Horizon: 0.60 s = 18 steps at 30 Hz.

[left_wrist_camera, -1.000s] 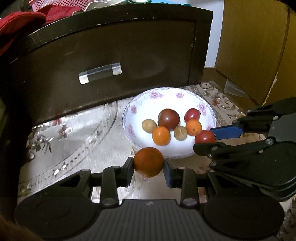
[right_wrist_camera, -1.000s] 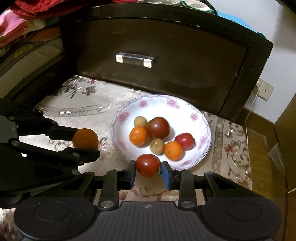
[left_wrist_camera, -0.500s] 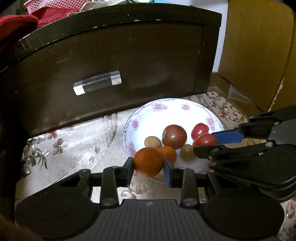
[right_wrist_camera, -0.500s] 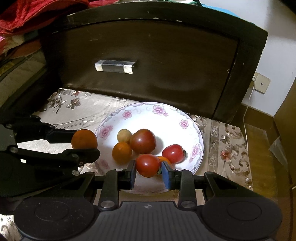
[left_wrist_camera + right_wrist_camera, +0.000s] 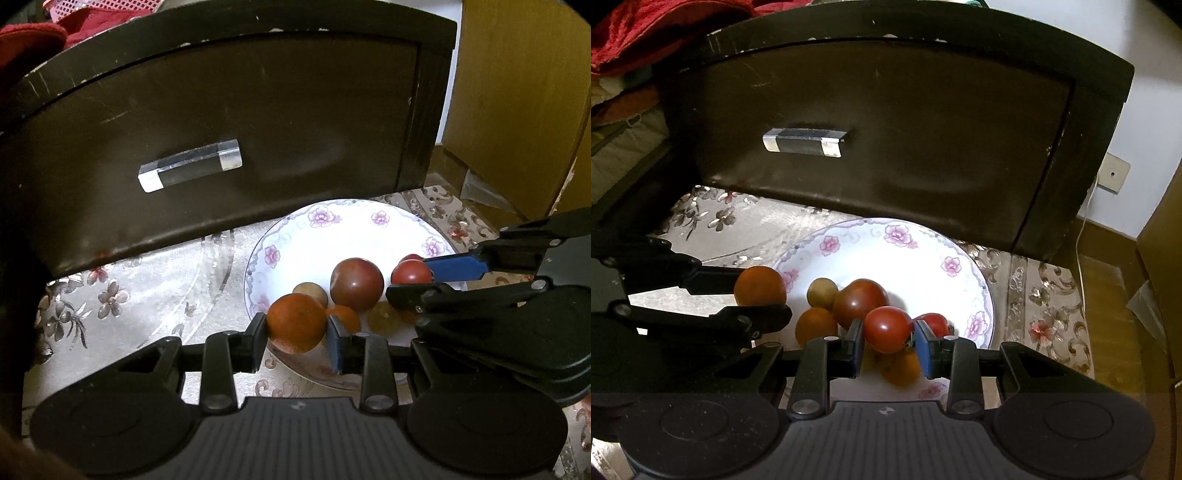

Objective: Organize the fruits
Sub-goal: 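Lower both fruits into the white bowl and open both tools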

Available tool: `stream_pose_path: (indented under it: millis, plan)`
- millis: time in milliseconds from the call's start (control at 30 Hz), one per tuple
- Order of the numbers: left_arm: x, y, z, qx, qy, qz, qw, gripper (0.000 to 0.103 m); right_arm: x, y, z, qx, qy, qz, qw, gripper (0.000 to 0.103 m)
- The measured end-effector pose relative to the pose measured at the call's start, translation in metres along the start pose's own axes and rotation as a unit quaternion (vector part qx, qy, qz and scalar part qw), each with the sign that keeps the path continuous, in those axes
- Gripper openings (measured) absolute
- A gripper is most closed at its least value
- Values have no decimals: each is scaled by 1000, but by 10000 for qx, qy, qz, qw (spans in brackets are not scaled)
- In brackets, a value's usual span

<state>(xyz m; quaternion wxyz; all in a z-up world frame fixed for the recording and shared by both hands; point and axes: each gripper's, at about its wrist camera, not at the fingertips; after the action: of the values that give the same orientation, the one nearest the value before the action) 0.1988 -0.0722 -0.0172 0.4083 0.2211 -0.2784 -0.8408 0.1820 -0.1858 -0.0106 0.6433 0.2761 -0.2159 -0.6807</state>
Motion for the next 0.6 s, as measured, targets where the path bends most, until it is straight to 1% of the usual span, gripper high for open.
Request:
stream_pose_path:
  millis: [400,600]
  plan:
    - [-9,0,-15,22,-13,137,9999,38,-1,5,-14,6,-55,34,10000,29]
    - [-10,4,-20,75,-36,202,9998,38,1,8,-17,116,-114,69,9998,29]
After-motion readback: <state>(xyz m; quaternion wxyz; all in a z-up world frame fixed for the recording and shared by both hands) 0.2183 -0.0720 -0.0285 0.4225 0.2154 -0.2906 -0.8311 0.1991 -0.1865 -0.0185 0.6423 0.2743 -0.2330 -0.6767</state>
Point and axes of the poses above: each gripper's, at about its wrist camera, not at the fingertips, and z roughly against the way its jaws point, x to its right, y to its top, and after that the axes turned 12 degrees about -z, right-handed
